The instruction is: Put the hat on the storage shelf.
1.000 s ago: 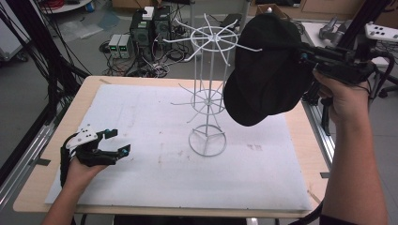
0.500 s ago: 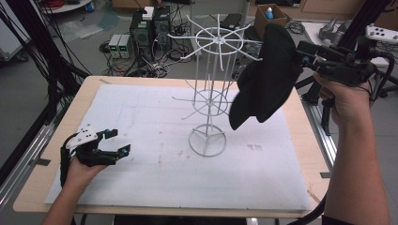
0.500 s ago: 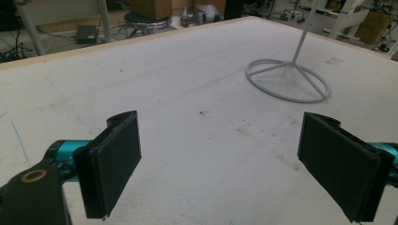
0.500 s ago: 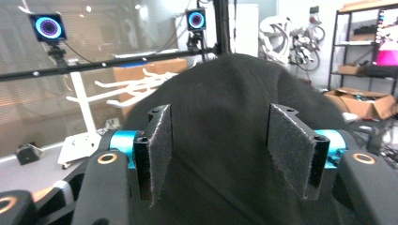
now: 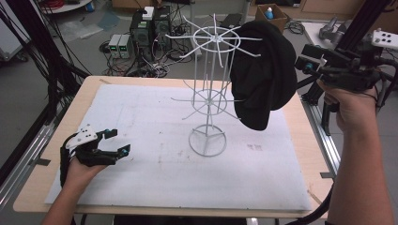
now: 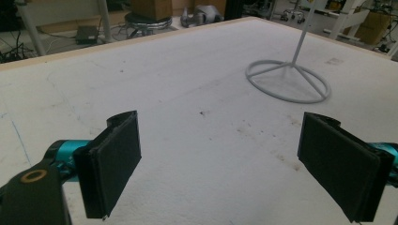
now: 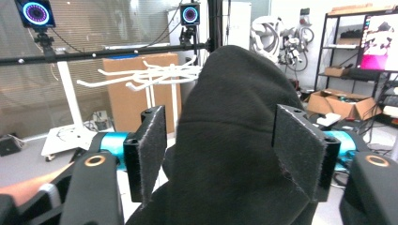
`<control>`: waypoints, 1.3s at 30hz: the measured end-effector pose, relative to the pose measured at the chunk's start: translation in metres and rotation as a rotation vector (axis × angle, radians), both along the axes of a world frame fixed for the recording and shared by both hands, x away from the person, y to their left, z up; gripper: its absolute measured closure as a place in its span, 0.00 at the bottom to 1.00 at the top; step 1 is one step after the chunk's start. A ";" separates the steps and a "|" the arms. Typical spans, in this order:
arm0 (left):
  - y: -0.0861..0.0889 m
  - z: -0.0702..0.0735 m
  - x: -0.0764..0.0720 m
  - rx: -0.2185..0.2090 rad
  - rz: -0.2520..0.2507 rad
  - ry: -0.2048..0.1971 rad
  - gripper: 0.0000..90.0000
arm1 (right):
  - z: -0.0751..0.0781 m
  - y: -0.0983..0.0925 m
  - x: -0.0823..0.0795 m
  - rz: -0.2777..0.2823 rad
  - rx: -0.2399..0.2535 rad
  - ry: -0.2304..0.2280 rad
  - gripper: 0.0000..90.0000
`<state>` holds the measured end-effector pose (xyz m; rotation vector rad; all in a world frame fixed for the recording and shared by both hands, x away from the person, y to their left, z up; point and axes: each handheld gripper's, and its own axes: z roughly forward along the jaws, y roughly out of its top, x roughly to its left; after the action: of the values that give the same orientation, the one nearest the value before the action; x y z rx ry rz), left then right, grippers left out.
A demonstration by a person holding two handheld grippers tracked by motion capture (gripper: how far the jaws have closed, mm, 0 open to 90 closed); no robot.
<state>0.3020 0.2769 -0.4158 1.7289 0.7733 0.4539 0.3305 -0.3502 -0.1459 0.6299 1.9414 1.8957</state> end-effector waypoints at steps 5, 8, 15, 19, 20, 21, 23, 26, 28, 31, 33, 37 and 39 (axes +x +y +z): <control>0.001 0.000 0.000 -0.001 0.004 -0.002 0.15 | -0.006 0.003 -0.011 -0.038 -0.030 -0.027 0.34; 0.001 0.000 0.000 -0.001 0.005 -0.003 0.15 | -0.010 0.005 -0.015 -0.053 -0.054 -0.034 0.32; 0.002 0.002 -0.001 -0.006 0.007 -0.008 0.15 | -0.039 0.011 -0.032 -0.085 -0.083 -0.058 0.25; 0.002 0.002 -0.001 -0.004 0.007 -0.010 0.15 | -0.057 0.016 -0.037 -0.095 -0.095 -0.038 0.24; 0.002 0.003 -0.001 -0.006 0.006 -0.010 0.15 | -0.062 0.017 -0.037 -0.096 -0.100 -0.047 0.24; 0.002 0.003 -0.001 -0.006 0.006 -0.010 0.15 | -0.062 0.017 -0.037 -0.096 -0.100 -0.047 0.24; 0.002 0.003 -0.001 -0.005 0.003 -0.015 0.15 | -0.075 0.020 -0.039 -0.088 -0.096 -0.022 0.23; 0.002 0.004 -0.001 -0.007 0.002 -0.015 0.15 | -0.092 0.024 -0.038 -0.065 -0.083 -0.013 0.22; 0.003 0.004 -0.002 -0.008 0.002 -0.018 0.15 | -0.113 0.031 -0.036 -0.063 -0.089 0.011 0.20; 0.004 0.005 -0.002 -0.015 0.003 -0.021 0.15 | -0.131 0.036 -0.037 -0.064 -0.073 0.030 0.18; 0.004 0.005 -0.002 -0.018 0.002 -0.021 0.15 | -0.141 0.039 -0.041 -0.067 -0.061 0.039 0.17; 0.005 0.005 -0.002 -0.016 0.002 -0.021 0.15 | -0.157 0.041 -0.048 -0.062 -0.040 0.038 0.16; 0.005 0.005 -0.002 -0.015 0.002 -0.021 0.15 | -0.162 0.043 -0.051 -0.062 -0.046 0.045 0.15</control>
<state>0.3001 0.2819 -0.4109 1.7071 0.7615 0.4657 0.2792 -0.3074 -0.3081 0.7167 1.9637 1.8099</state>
